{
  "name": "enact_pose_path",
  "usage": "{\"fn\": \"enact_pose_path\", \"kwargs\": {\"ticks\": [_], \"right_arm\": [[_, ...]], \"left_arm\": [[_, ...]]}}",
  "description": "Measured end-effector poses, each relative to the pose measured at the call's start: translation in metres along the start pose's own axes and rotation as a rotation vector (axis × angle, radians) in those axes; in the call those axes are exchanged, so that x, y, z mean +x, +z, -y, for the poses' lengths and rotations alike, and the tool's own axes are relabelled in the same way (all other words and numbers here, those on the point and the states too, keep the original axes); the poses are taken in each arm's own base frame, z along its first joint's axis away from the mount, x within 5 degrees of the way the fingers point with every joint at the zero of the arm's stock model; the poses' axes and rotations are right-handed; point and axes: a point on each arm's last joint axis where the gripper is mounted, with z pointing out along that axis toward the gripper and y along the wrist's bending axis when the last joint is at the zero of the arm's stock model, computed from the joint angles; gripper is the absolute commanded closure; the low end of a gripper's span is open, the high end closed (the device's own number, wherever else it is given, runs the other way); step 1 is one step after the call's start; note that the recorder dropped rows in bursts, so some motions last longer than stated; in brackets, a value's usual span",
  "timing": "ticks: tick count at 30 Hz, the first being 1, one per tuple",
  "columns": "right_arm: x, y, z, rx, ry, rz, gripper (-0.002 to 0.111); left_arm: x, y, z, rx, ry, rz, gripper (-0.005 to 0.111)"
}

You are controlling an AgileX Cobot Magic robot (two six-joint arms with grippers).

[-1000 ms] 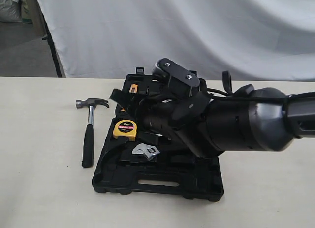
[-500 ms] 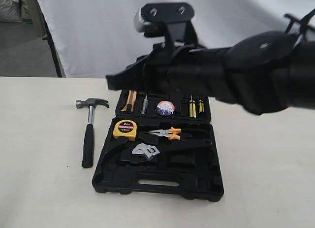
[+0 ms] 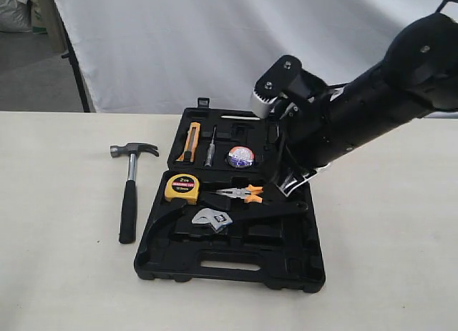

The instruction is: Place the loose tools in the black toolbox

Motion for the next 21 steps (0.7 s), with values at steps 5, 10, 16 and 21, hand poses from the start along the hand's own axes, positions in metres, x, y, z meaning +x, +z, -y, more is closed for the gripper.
{"fn": "enact_pose_path", "kwargs": {"ticks": [5,10,16,21], "right_arm": [[-0.003,0.014,0.012,-0.046,-0.062,-0.141,0.109],[-0.003,0.056,0.031,-0.042,-0.034,-0.173,0.109],[-0.013,0.063,0.023,-0.064,0.071,-0.102,0.091],[-0.025,0.072,0.002,0.016,-0.013,-0.140,0.048]], "left_arm": [[0.000,0.000,0.000,0.000,0.000,0.000,0.106],[0.000,0.000,0.000,0.000,0.000,0.000,0.106],[0.000,0.000,0.000,0.000,0.000,0.000,0.106],[0.000,0.000,0.000,0.000,0.000,0.000,0.106]]}}
